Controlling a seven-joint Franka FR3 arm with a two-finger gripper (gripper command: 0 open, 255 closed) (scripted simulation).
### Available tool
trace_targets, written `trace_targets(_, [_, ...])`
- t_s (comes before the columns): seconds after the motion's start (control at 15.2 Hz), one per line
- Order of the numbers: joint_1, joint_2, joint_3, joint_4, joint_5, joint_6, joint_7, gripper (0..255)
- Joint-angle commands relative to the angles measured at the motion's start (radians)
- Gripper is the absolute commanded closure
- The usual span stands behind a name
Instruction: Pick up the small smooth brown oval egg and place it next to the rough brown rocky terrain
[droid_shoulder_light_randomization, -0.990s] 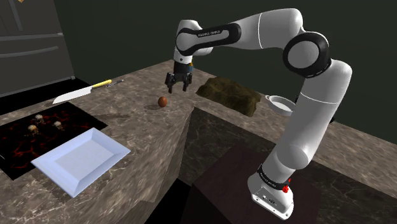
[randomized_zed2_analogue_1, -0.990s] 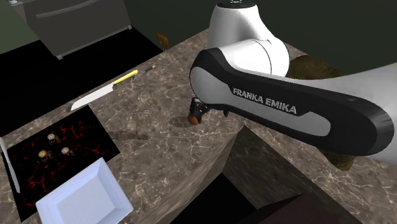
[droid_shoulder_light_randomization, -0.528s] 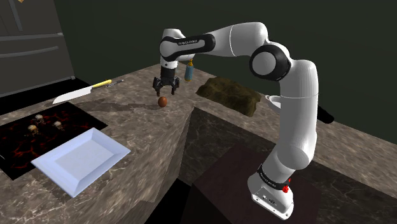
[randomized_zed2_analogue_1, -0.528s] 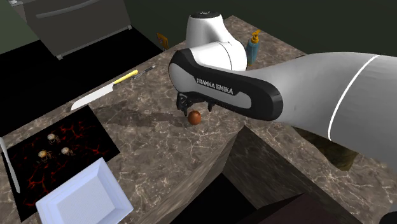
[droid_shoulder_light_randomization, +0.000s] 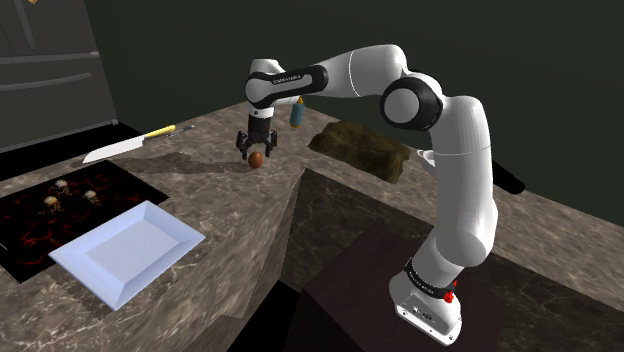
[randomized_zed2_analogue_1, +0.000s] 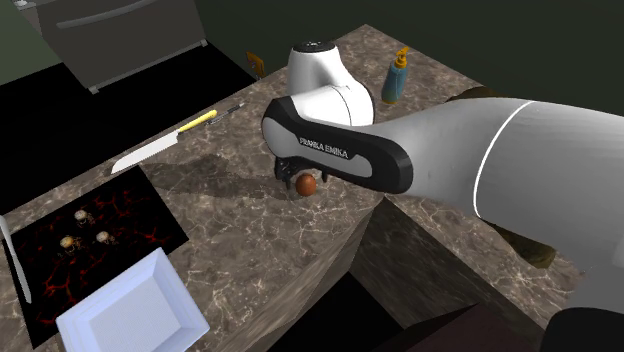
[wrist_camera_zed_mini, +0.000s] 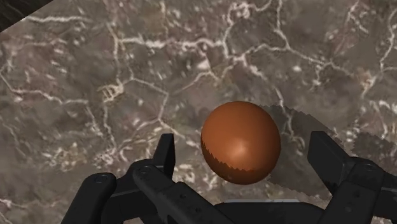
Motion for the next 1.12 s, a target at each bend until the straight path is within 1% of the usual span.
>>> trace_targets(0.0, [0.002,0.004,0.0,-0.013,0.0,0.018,0.0,0])
trace_targets(0.46, [0.002,0.005,0.0,-0.012,0.0,0.017,0.0,0])
trace_targets(0.53, [0.002,0.005,0.0,-0.012,0.0,0.017,0.0,255])
trace_targets(1.06, [0.002,0.004,0.0,-0.013,0.0,0.017,0.0,255])
